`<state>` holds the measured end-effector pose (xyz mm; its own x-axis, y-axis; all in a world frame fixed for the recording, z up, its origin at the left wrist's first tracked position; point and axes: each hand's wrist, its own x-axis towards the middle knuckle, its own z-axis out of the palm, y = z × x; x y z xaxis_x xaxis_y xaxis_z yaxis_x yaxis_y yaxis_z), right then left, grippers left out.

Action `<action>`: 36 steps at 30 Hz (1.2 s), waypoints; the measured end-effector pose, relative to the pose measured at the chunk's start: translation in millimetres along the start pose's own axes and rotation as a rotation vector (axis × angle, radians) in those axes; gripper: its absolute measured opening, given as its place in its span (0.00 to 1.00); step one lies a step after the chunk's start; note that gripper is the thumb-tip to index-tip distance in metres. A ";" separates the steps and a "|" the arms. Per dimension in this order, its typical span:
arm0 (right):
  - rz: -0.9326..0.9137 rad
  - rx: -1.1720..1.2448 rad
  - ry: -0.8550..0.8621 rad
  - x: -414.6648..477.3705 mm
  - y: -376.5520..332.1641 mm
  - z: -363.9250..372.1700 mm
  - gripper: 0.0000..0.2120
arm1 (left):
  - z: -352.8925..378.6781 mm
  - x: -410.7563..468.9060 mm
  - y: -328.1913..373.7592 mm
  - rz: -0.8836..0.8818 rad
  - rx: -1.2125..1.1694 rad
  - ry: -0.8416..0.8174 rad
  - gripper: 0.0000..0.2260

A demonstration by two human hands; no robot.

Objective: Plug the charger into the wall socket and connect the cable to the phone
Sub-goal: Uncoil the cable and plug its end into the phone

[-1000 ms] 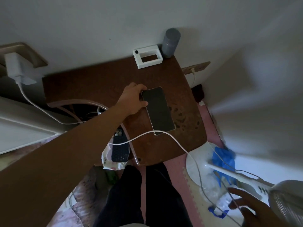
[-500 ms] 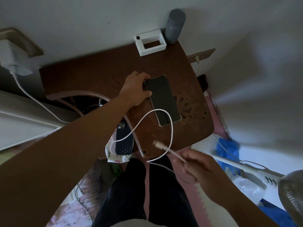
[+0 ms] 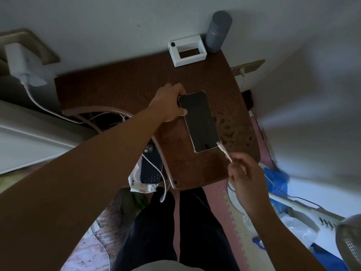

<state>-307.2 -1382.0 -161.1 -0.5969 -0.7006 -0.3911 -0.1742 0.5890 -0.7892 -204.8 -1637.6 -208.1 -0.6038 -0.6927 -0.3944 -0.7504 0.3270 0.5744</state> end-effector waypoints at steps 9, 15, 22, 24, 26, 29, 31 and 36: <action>-0.077 -0.247 -0.041 -1.5 15.3 19.3 0.11 | 3.6 -3.0 -0.9 -0.002 -0.023 0.023 0.24; -0.158 -0.303 0.017 -2.0 17.6 30.9 0.13 | 17.3 -15.0 -2.0 -0.036 -0.150 0.141 0.27; -0.205 -0.373 0.137 3.8 21.1 40.9 0.08 | 29.1 -22.1 0.8 -0.075 -0.240 0.249 0.25; -0.172 -0.385 0.133 6.4 20.2 44.2 0.08 | 29.2 -21.8 0.7 -0.079 -0.251 0.252 0.25; -0.130 -0.394 0.147 9.3 19.5 47.0 0.08 | 28.6 -21.4 -0.1 -0.074 -0.252 0.254 0.25; -0.069 -0.407 0.163 12.8 19.1 49.6 0.08 | 28.3 -21.6 -1.2 -0.071 -0.252 0.254 0.25; -0.047 -0.423 0.166 14.5 19.8 50.1 0.08 | 28.4 -21.6 -1.1 -0.071 -0.251 0.254 0.25; -0.019 -0.399 0.164 18.3 20.9 49.8 0.09 | 27.1 -21.7 -1.7 -0.072 -0.255 0.247 0.25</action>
<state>-282.7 -1402.6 -208.4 -0.7013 -0.6588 -0.2724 -0.4567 0.7086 -0.5378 -197.7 -1605.7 -220.0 -0.4451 -0.8529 -0.2727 -0.6789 0.1228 0.7239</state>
